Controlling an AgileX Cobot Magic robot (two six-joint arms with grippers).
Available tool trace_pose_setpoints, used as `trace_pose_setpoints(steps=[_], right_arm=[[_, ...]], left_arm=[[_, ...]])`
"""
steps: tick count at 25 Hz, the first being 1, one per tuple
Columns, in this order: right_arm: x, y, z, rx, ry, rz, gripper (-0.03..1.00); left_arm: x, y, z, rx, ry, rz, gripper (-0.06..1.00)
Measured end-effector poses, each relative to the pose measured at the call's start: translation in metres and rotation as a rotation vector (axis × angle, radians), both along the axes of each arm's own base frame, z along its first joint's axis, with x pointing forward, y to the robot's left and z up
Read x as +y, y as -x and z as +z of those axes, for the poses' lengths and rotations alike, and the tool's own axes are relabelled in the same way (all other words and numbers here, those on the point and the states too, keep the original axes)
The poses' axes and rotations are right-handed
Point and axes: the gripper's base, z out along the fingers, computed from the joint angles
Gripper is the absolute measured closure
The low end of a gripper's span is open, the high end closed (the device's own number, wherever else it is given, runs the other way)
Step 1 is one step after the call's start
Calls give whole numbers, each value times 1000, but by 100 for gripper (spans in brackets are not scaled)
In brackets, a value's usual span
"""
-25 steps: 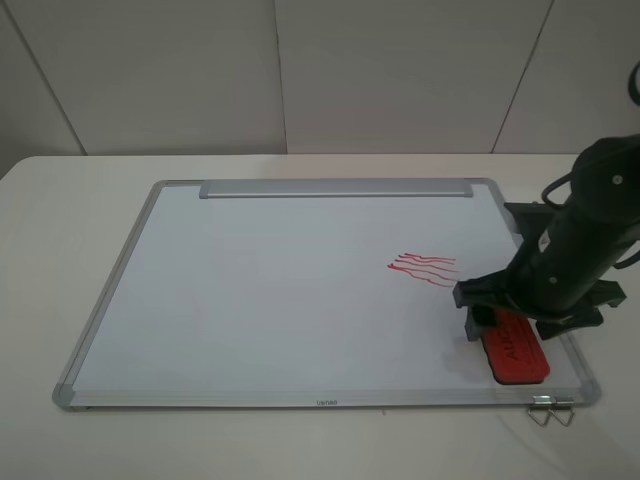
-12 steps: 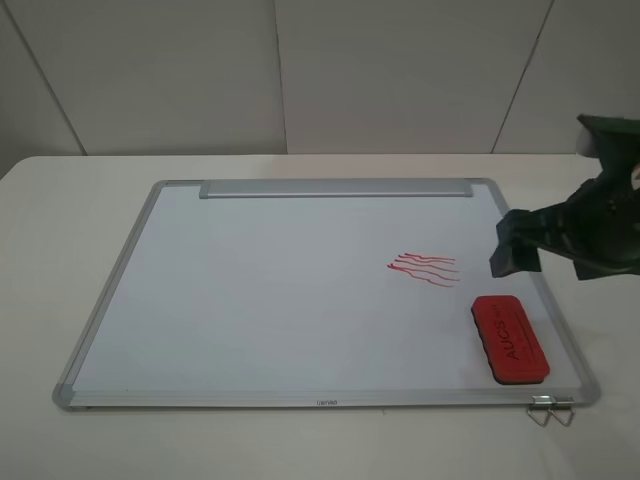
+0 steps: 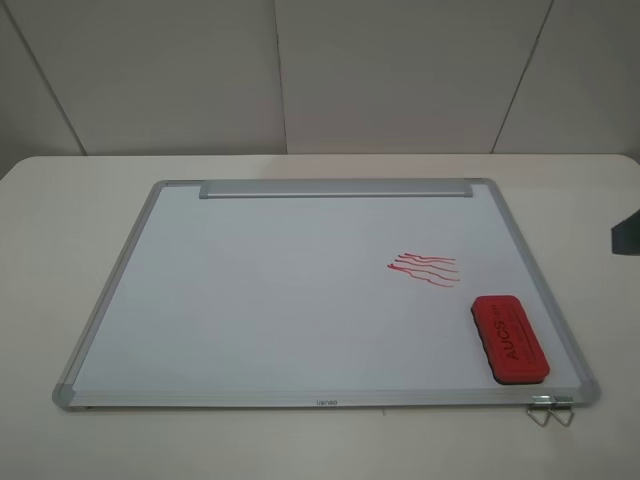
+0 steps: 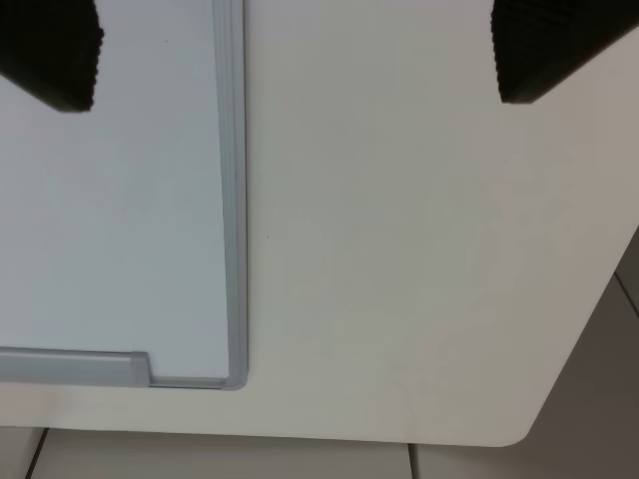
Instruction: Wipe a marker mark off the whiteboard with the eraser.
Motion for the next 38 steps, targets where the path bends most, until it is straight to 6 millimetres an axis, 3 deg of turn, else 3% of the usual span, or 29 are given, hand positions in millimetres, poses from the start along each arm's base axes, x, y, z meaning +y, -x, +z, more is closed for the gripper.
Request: trace_pose_setpoints(steps=[10,17,21,28,38], right_arm=[[-14,87,28,-299,9,15,20],[-18,119,30,-441,-8,12,20],[-18,128,28,-537,-14,35,20],[-11,134,-5,-554,59,215,20],[-14,133,-6,-549,55,137,20]], left_arm=[[0,0,0,0,0,0,16],[0,0,0,0,0,0,16],[0,0,0,0,0,0,16],[0,0,0,0,0,0,16],[0,0,0,0,0,0,16]])
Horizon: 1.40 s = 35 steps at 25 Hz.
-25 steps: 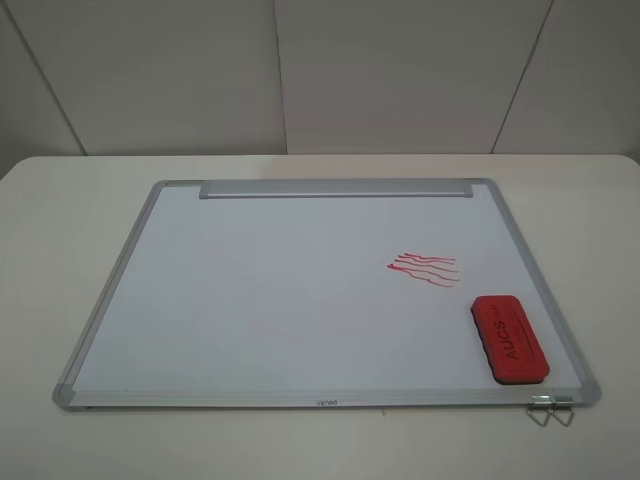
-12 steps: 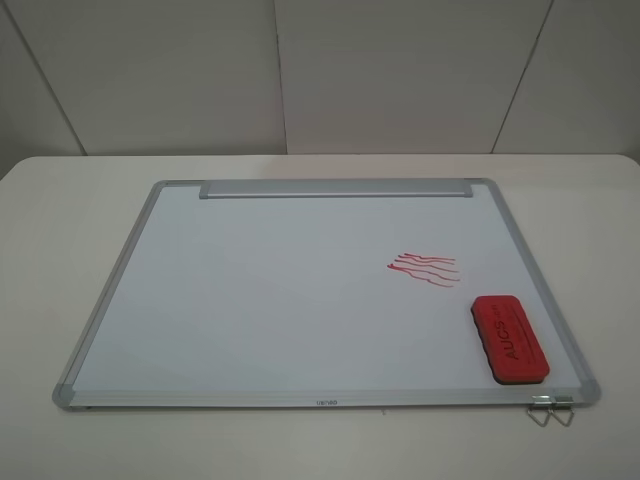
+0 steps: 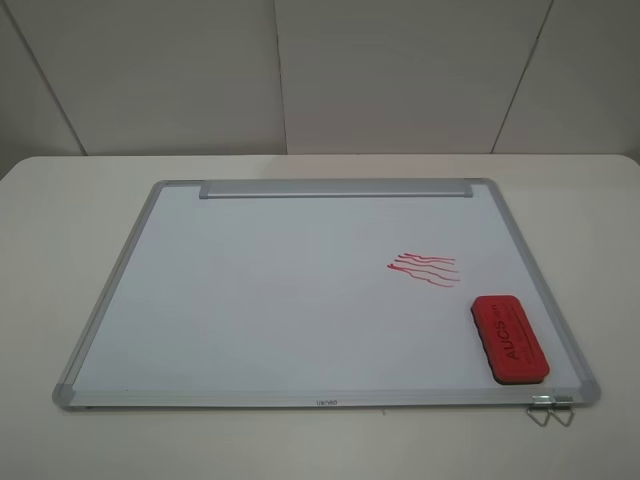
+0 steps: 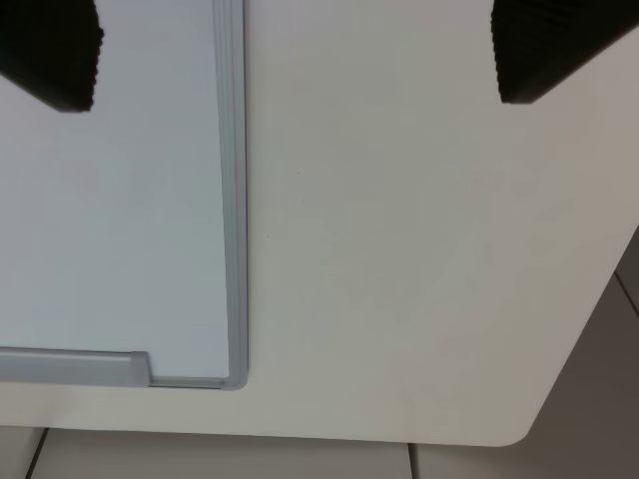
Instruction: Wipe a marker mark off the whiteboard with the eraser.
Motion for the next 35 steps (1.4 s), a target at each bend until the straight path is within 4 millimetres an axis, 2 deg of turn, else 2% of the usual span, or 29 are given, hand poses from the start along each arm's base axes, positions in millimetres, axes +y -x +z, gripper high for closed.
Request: trace_pose_setpoints(steps=[8,35], right_arm=[[0,0,0,-1,1,-103,20],[0,0,0,-1,7,-100,20]], left_arm=[[0,0,0,0,0,0,16],[0,0,0,0,0,0,16]])
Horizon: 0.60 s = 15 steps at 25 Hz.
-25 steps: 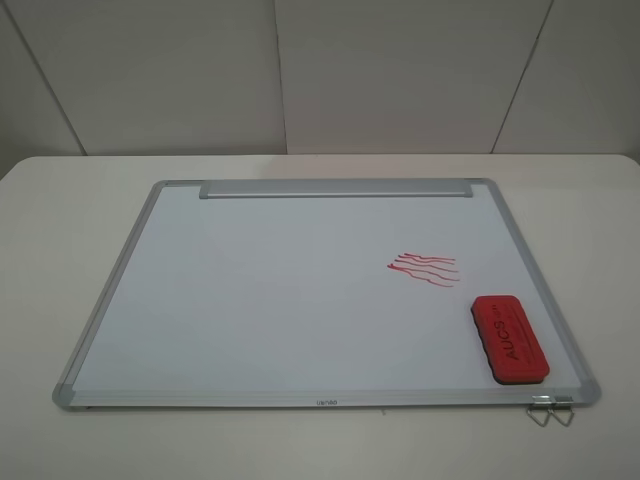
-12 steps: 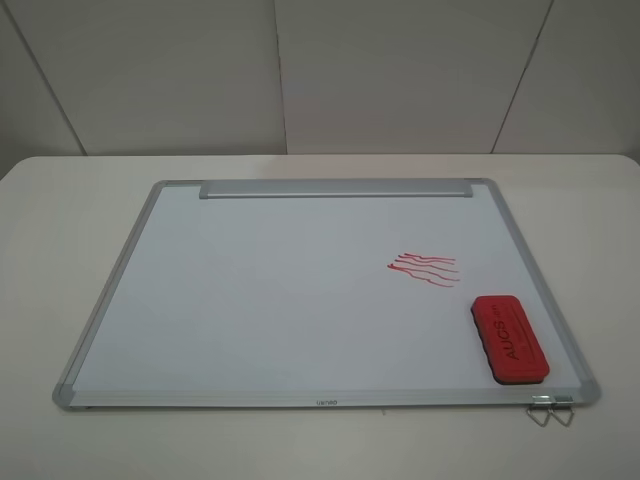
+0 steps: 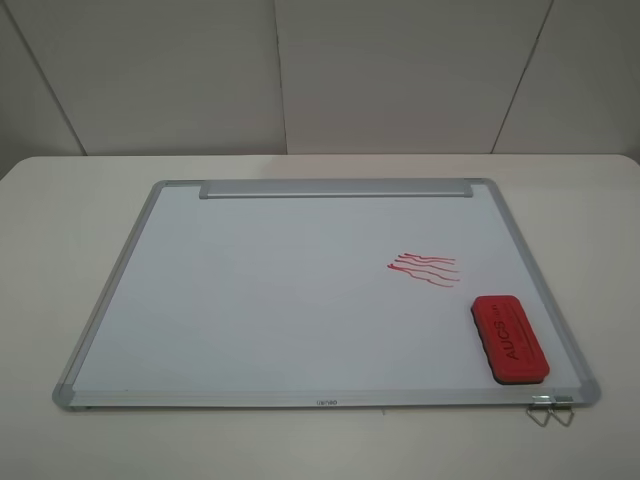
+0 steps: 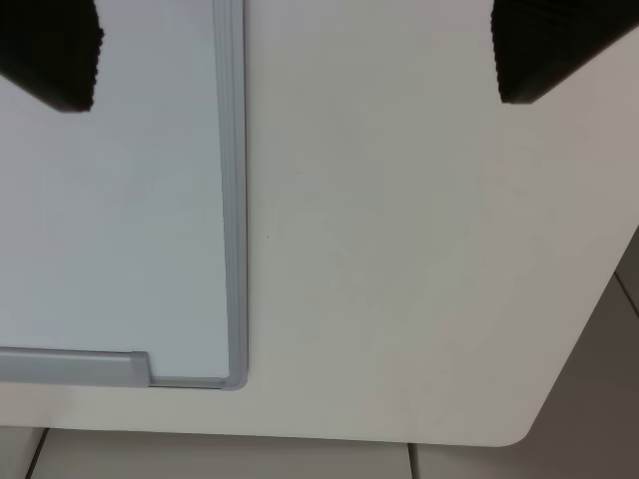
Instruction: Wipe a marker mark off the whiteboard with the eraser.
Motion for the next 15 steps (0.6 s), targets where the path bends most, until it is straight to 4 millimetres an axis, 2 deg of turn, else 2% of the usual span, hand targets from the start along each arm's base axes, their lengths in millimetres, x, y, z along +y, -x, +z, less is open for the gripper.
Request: trace_pose_setpoints(steps=[15], right_arm=[[0,0,0,0,0,0,20]], left_arm=[[0,0,0,0,0,0,16]])
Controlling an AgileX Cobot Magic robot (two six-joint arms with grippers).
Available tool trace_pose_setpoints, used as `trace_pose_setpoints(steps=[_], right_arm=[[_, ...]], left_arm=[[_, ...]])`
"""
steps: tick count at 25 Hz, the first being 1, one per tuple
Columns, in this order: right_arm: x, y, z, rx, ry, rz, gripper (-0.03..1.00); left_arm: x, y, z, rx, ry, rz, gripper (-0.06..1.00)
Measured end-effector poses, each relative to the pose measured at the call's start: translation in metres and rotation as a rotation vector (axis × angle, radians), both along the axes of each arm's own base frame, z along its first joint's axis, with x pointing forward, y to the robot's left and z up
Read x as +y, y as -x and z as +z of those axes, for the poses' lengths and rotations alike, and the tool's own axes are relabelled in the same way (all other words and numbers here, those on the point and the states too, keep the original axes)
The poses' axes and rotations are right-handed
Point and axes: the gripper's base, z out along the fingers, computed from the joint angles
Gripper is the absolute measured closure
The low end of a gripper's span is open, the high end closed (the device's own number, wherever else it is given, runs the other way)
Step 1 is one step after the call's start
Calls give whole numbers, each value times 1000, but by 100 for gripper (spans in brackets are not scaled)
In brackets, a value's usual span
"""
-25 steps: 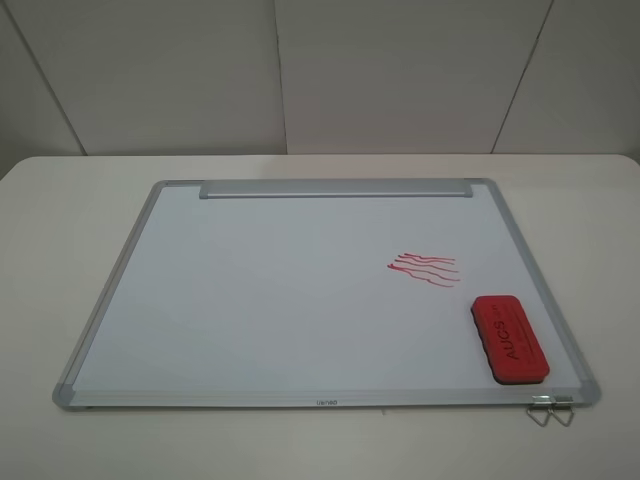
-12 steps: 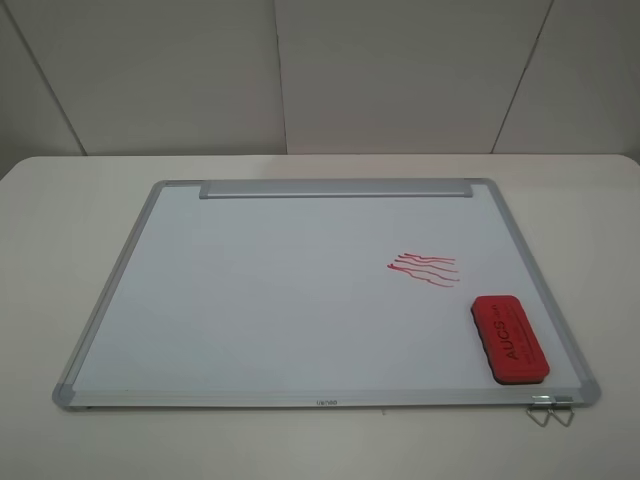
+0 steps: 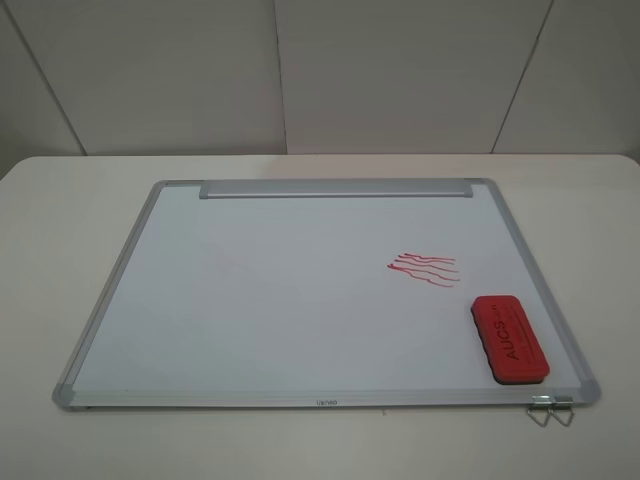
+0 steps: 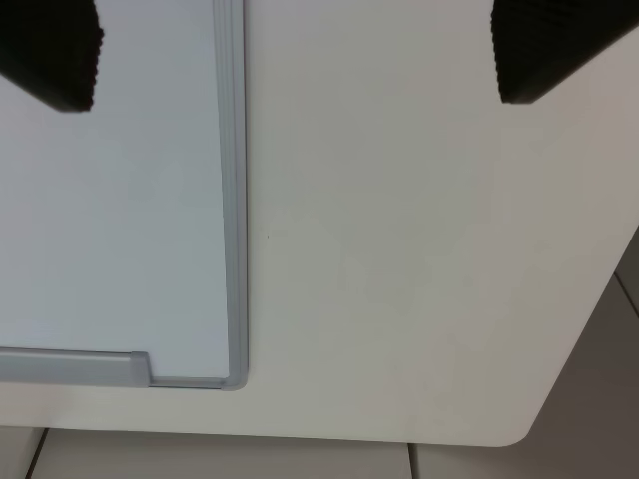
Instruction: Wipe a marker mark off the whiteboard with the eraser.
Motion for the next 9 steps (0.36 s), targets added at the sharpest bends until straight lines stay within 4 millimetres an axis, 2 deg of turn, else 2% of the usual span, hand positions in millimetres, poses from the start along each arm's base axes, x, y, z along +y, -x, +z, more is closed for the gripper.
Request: trace_pose_setpoints(steps=[9], right_arm=[[0,0,0,0,0,0,20]], left_arm=[[0,0,0,0,0,0,16]])
